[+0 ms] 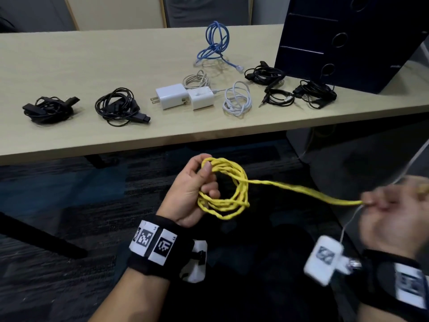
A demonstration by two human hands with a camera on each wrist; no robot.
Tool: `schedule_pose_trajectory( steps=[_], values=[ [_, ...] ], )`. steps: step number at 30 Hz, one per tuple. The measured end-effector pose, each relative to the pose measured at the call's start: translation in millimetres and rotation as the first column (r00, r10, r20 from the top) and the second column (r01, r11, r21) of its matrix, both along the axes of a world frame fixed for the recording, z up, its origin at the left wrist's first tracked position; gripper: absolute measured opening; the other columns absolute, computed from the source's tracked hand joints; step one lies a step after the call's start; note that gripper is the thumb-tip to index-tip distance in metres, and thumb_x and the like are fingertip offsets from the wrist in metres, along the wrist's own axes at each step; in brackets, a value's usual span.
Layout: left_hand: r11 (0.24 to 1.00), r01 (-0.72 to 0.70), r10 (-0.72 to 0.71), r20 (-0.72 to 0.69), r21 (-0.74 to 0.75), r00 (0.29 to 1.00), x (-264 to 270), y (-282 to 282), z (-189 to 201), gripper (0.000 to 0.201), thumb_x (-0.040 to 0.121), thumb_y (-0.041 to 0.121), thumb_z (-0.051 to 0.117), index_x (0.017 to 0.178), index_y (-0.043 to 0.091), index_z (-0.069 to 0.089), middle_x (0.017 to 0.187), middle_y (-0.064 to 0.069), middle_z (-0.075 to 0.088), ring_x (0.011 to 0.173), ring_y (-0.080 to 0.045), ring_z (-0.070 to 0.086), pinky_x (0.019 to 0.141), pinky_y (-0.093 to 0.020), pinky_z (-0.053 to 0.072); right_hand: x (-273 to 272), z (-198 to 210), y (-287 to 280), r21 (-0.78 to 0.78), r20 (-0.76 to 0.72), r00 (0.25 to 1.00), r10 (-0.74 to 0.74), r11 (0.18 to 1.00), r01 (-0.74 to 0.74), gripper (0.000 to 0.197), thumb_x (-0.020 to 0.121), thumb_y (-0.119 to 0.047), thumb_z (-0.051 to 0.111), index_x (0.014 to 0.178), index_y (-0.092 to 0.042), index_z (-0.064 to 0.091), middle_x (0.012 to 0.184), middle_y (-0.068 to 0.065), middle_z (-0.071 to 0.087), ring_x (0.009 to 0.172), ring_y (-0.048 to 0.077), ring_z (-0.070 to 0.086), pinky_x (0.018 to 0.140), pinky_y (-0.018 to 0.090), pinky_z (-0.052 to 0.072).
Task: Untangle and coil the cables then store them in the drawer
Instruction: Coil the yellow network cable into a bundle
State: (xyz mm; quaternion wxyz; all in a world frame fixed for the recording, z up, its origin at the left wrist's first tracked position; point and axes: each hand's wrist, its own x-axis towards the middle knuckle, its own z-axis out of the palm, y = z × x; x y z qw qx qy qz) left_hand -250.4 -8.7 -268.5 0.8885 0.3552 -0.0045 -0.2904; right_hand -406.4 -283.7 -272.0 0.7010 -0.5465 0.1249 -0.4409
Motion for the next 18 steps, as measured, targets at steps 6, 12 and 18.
schedule_pose_trajectory(
  steps=[6, 12, 18],
  values=[
    [0.967, -0.008, -0.009, -0.062, -0.254, 0.998, 2, -8, 5, 0.010, 0.090, 0.020, 0.050, 0.099, 0.016, 0.055, 0.053, 0.008, 0.038, 0.038, 0.000, 0.036, 0.038, -0.010, 0.035, 46, -38, 69, -0.486, -0.624, 0.774, 0.106, 0.722, -0.492, 0.026, 0.065, -0.033, 0.088, 0.083, -0.029, 0.070, 0.086, -0.004, 0.060, 0.080, 0.002, 0.054, 0.068, 0.011, 0.039],
    [0.971, -0.021, 0.000, -0.084, -0.237, 0.996, 3, -8, 15, 0.003, 0.088, 0.017, 0.056, 0.090, 0.014, 0.056, 0.048, 0.008, 0.039, 0.034, -0.001, 0.032, 0.037, -0.009, 0.030, 65, -66, 76, -0.235, -0.755, 0.653, 0.052, 0.909, -0.344, 0.034, 0.097, -0.032, 0.054, 0.129, -0.023, 0.047, 0.095, -0.001, 0.057, 0.090, 0.016, 0.057, 0.081, 0.030, 0.041],
    [0.997, -0.080, 0.079, -0.088, -0.007, 0.993, -4, -18, 6, 0.003, 0.082, 0.010, 0.058, 0.084, 0.010, 0.056, 0.059, 0.003, 0.052, 0.034, 0.000, 0.027, 0.033, -0.009, 0.025, 79, -71, 78, 0.015, -0.761, 0.637, 0.121, 0.985, -0.170, 0.056, 0.098, -0.045, 0.050, 0.147, -0.027, 0.030, 0.105, 0.001, 0.062, 0.074, 0.025, 0.064, 0.066, 0.042, 0.056]
  ],
)
